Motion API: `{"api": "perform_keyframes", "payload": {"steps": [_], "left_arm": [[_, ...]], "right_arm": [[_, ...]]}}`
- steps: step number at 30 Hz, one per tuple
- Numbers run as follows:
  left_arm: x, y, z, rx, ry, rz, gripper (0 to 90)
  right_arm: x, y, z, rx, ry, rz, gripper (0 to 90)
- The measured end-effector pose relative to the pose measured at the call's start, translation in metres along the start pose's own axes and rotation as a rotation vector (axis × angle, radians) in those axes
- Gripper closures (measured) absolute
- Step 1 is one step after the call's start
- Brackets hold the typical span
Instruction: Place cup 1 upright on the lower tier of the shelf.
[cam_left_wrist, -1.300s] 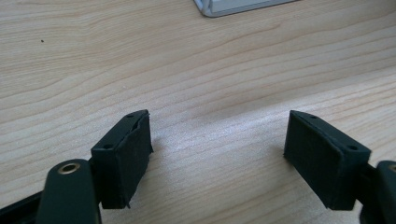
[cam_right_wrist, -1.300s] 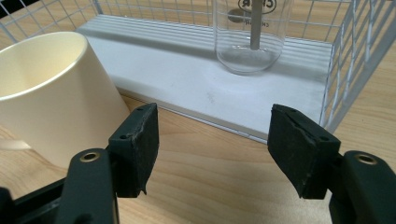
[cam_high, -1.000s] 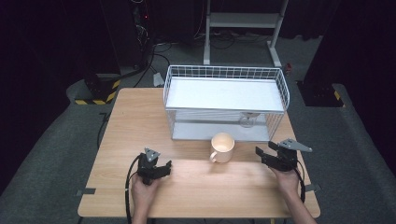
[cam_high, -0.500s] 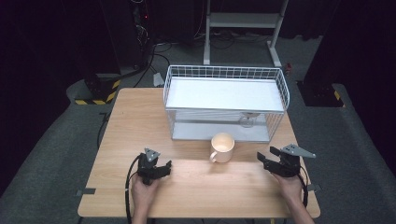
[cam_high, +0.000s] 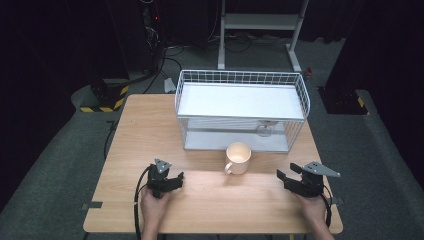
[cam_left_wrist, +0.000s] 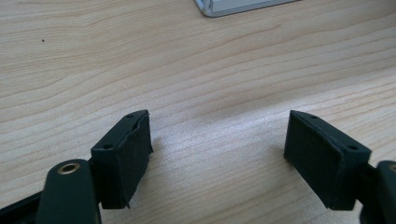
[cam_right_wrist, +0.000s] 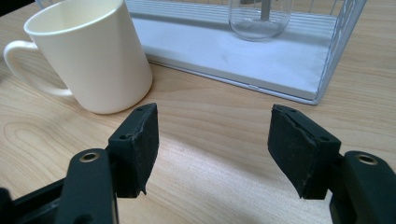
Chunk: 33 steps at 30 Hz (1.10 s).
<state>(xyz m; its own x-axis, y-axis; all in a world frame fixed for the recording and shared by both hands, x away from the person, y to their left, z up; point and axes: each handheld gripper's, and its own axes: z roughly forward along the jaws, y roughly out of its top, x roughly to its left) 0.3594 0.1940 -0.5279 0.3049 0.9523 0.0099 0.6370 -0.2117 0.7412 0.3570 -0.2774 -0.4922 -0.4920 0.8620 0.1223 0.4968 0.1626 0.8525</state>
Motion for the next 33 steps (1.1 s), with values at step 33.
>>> {"api": "perform_keyframes", "payload": {"steps": [33], "left_arm": [[-0.001,-0.001,-0.001,-0.004,0.004,-0.003,23.1]], "right_arm": [[-0.009,-0.026,0.015,0.222,-0.091,-0.101,30.3]]}}
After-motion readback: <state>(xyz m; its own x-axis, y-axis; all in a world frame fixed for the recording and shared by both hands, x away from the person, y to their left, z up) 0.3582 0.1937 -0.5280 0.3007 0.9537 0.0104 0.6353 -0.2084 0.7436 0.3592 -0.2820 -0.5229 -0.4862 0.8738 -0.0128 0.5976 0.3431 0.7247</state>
